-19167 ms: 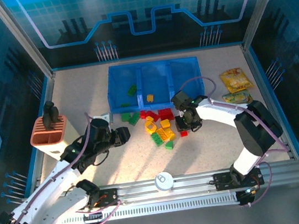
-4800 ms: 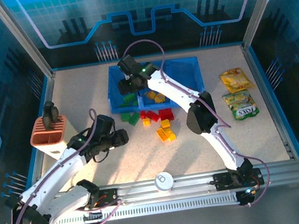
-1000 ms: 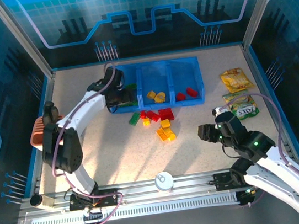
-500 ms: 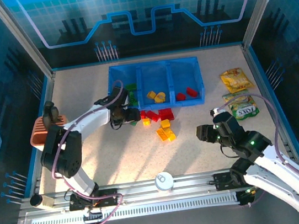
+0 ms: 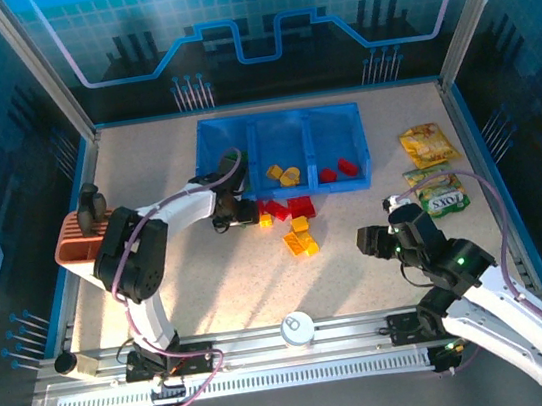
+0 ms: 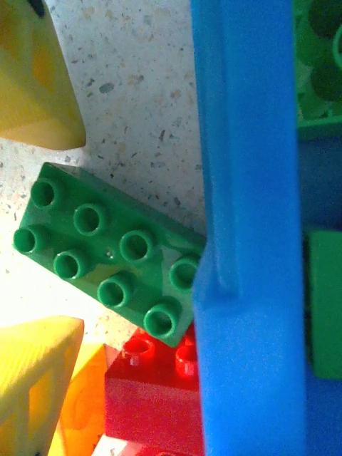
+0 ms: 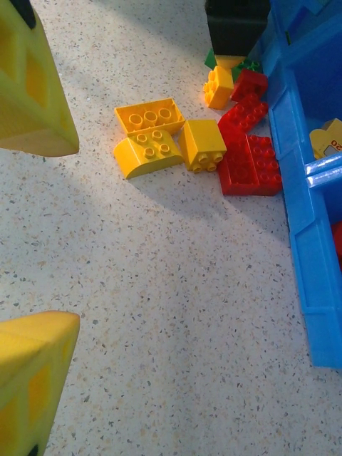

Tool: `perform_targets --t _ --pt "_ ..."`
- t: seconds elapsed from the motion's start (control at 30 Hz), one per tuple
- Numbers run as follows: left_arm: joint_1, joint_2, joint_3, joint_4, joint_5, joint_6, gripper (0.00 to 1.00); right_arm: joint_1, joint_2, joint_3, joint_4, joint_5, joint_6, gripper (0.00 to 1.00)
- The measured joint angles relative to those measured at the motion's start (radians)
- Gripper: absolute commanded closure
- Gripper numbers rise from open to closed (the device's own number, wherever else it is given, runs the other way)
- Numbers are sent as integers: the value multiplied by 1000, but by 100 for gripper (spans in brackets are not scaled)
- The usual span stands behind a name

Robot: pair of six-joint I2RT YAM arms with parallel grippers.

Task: Sort the legos into containers by color
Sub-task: Place the lego in the container, then pick up the lego from the center of the table.

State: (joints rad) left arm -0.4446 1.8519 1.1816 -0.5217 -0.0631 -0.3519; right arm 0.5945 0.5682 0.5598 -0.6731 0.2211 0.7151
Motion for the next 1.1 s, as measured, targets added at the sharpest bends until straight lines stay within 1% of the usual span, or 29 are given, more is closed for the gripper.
perform_targets --t 0.1,0.23,0.5,0.6,0.7,0.83,1.0,1.1 --pt "-3 8 2 -1 -5 9 49 0 7 0 0 0 0 40" --pt "-14 8 1 1 -13 15 60 0 18 0 1 0 0 40" --pt "-29 -8 -14 3 -31 19 76 0 12 -11 1 0 0 40" --pt "-31 -47 -50 0 -35 18 77 0 -4 -24 0 0 4 40" --pt "-34 -119 -95 -6 -37 13 77 0 -15 -34 0 0 8 40" --pt "-34 -211 -104 -27 -46 13 77 0 -16 -45 1 -1 12 40" --pt "-27 -237 -10 -80 -64 19 76 0 -9 -46 8 -2 19 40" --pt "1 -226 76 -103 -63 23 76 0 -8 -46 9 -5 19 40"
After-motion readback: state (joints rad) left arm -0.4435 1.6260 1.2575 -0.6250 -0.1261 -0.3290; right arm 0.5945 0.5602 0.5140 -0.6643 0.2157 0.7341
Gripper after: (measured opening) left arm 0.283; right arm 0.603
